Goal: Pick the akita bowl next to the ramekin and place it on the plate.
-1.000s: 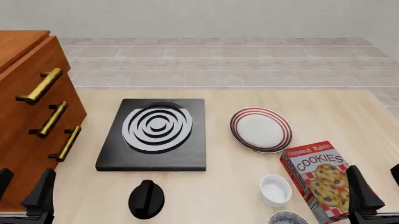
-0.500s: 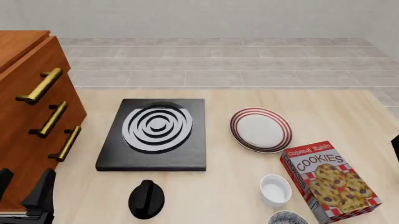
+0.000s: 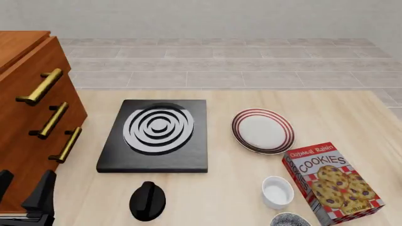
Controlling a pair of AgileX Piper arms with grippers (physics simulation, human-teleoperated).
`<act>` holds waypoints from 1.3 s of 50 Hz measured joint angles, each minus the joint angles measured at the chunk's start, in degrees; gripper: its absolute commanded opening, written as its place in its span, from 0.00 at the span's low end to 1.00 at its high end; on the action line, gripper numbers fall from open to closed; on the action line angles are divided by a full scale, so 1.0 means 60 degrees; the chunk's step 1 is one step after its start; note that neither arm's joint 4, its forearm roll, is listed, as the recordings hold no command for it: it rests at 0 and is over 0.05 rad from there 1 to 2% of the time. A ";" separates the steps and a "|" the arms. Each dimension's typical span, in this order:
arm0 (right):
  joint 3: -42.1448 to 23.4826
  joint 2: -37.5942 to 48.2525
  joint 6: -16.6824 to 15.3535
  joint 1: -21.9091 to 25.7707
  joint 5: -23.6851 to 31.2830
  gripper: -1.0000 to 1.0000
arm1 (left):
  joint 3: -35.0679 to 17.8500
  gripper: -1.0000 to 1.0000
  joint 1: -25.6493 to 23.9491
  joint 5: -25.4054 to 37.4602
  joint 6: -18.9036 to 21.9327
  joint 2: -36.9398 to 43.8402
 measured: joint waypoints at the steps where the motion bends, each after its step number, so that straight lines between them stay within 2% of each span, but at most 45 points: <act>1: -0.0132 0.0098 0.0005 0.0015 0.0087 1.00 | 0.0000 1.00 0.0000 0.0000 0.0000 0.0000; 21: -0.2611 0.2175 0.0551 0.0533 0.2163 1.00 | 0.0000 1.00 0.0000 0.0000 0.0000 0.0000; 34: -0.3604 0.3270 0.0790 0.0953 0.3265 1.00 | 0.0000 1.00 0.0000 0.0000 0.0000 0.0000; 49: -0.3861 0.3860 0.0801 0.1127 0.4321 1.00 | 0.0000 1.00 0.0000 0.0000 0.0000 0.0000; 65: -0.3105 0.3989 0.1231 0.1309 0.4647 1.00 | 0.0000 1.00 0.0000 0.0000 0.0000 0.0000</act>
